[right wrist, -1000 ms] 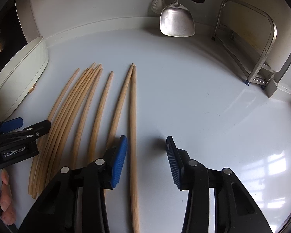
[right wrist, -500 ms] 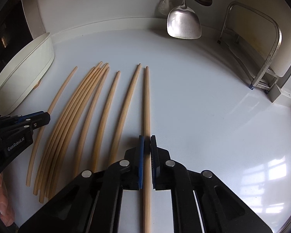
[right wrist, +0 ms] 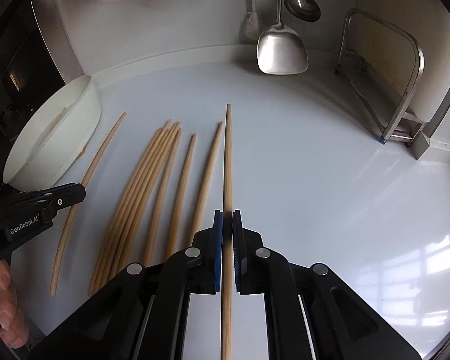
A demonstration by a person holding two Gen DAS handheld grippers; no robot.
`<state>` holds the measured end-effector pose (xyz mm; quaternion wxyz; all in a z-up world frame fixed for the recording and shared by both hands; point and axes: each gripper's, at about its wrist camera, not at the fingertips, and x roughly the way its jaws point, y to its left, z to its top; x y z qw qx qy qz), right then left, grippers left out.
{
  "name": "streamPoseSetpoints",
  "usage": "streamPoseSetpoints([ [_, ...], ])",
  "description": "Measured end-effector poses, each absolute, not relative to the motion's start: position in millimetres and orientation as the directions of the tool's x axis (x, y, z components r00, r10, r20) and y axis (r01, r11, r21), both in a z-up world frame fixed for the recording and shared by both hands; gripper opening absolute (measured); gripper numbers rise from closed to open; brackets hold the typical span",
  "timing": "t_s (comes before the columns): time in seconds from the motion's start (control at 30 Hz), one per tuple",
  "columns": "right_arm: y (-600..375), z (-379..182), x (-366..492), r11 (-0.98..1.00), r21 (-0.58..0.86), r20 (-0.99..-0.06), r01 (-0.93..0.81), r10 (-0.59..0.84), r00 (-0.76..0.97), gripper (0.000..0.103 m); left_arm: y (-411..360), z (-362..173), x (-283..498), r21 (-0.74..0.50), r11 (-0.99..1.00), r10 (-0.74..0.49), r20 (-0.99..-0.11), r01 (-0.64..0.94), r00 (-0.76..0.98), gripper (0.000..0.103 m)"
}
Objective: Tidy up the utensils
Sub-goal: 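Lift both held chopsticks and carry them over the white basin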
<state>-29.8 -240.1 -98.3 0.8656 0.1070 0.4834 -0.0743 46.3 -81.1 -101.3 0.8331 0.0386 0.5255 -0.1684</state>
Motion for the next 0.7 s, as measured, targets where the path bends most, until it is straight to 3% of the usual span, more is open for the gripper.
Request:
streamPoseSetpoints([
  [0.37,-193.5,-14.9,10.0,0.989,0.135,-0.784,0.065,0.066,0.617,0.006,-6.6,-10.6,62.4,-0.134,0.967,-0.23,-0.828,0.218,0.511,0.007],
  [0.7,-76.9,3.0,107.4,0.98,0.195,-0.758,-0.039,0.176,0.628,0.006,98.0,-6.3,138.3,-0.118,0.982,-0.181,-0.825,0.15,0.535,0.007],
])
